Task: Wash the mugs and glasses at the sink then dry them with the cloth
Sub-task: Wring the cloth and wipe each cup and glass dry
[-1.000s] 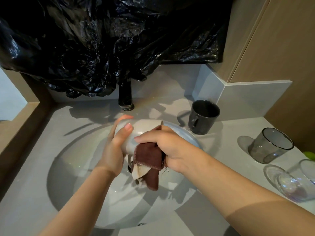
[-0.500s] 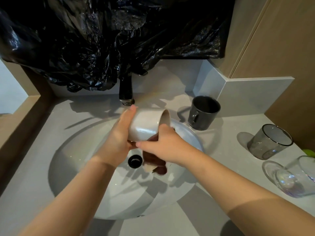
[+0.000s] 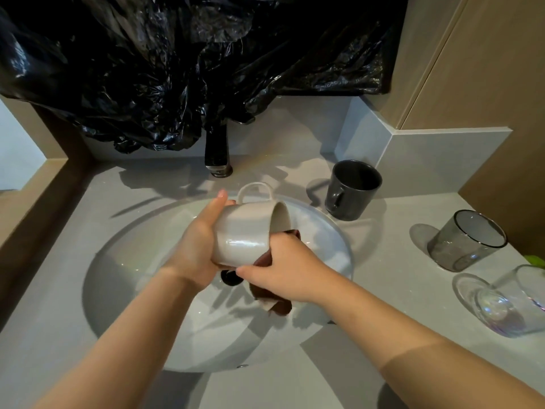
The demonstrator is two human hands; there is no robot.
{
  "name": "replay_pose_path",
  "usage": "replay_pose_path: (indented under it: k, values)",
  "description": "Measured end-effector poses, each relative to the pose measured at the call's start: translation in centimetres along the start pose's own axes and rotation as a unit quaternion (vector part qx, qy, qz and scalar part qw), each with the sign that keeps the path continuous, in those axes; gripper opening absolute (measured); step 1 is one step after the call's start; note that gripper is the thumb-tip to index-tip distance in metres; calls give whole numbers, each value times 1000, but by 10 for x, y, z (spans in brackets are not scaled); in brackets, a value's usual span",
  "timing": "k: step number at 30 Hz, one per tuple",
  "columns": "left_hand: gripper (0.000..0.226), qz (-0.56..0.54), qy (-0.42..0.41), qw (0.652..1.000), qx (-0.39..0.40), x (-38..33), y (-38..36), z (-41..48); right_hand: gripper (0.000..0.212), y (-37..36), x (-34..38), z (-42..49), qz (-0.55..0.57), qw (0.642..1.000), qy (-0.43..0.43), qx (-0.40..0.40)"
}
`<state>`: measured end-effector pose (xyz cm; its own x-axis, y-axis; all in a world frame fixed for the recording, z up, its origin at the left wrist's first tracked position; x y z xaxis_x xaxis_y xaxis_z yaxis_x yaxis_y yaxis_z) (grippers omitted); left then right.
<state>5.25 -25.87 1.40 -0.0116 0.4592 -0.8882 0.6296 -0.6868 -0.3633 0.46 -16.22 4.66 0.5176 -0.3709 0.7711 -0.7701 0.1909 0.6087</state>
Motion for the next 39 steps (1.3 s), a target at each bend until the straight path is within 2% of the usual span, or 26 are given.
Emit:
replay_pose_path:
  k: [2,4,5,6,8,9,10,12,14,16,18,19,21,22,23,24,25,26,27,29,30,32,34,35,37,39]
  values:
    - [27,42,-120,991,-34,-13,1,-1,27,-1,-10,4,256,964,-67,-5]
    - [28,153,-241,958,-32,-26,0,-5,13,0,-11,3,482,870,-98,20]
    - [27,180,-265,947,-24,-28,-1,-6,16,0,-10,1,521,847,-104,22]
    - [25,177,-260,949,-17,-28,-1,-5,16,-1,-8,-1,521,847,-101,27]
    - [24,108,-159,981,-20,-20,2,0,15,0,-9,0,364,928,-76,9]
    - [25,62,-72,995,-27,-11,4,2,19,0,-9,0,212,976,-49,3]
    - [27,29,11,999,-31,-2,4,1,16,-2,-5,-1,34,999,-11,16]
    - [32,6,96,995,-34,8,5,-3,8,-4,1,-2,-235,965,116,5]
    - [31,6,79,996,-44,4,4,-3,13,-2,1,-5,-306,931,195,-32]
    - [24,2,22,999,-46,-6,-1,-2,9,0,-2,-5,-196,969,145,-42]
    - [20,21,-53,997,-48,-16,-4,-1,15,-2,-10,-3,59,998,12,-1]
    - [19,45,-104,992,-51,-21,-5,0,20,-4,-12,-3,223,974,-36,23]
    - [18,111,-212,971,-25,-31,-8,-3,26,-2,-11,-2,459,886,-59,41]
    - [19,142,-248,958,-11,-34,-10,-6,25,0,-9,-3,524,848,-64,41]
    - [20,156,-262,952,1,-36,-12,-7,23,1,-8,-4,536,841,-64,36]
    - [20,142,-252,957,4,-35,-11,-6,21,1,-9,-6,486,871,-59,28]
    - [19,108,-209,972,-4,-33,-9,-3,17,0,-11,-6,366,930,-45,14]
    - [19,70,-136,988,-20,-26,-7,0,11,0,-12,-6,184,983,-16,4]
    - [21,45,-57,997,-34,-16,-5,1,8,-1,-10,-7,-9,999,31,0]
    - [24,34,20,998,-43,-6,-5,0,14,-2,-7,-5,-269,947,164,-61]
    - [23,38,19,998,-53,-5,-6,-1,18,-2,-9,-5,-300,929,195,-95]
    - [19,26,-20,997,-71,-11,-7,-2,25,-3,-12,-4,-208,961,157,-93]
    - [18,21,-66,995,-71,-18,-8,0,25,-1,-12,-4,29,998,35,-41]
    - [17,36,-107,991,-71,-22,-7,0,24,-4,-14,-3,183,983,-23,3]
    - [15,104,-215,970,-44,-29,-6,-2,19,-3,-15,-1,437,896,-80,30]
    - [21,159,-292,943,-10,-33,-6,-7,20,1,-11,-3,513,853,-97,9]
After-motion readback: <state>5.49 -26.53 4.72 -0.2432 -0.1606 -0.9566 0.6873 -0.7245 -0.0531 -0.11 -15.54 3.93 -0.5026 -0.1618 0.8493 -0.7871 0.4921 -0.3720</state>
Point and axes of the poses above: each hand's wrist, its own z-axis towards the middle knuckle, its own y-axis out of the back of the hand, x = y × z, the point moved 7 cm from there along z, towards the middle knuckle, and after that the axes turned 4 degrees about -z, right-handed, at the moved point
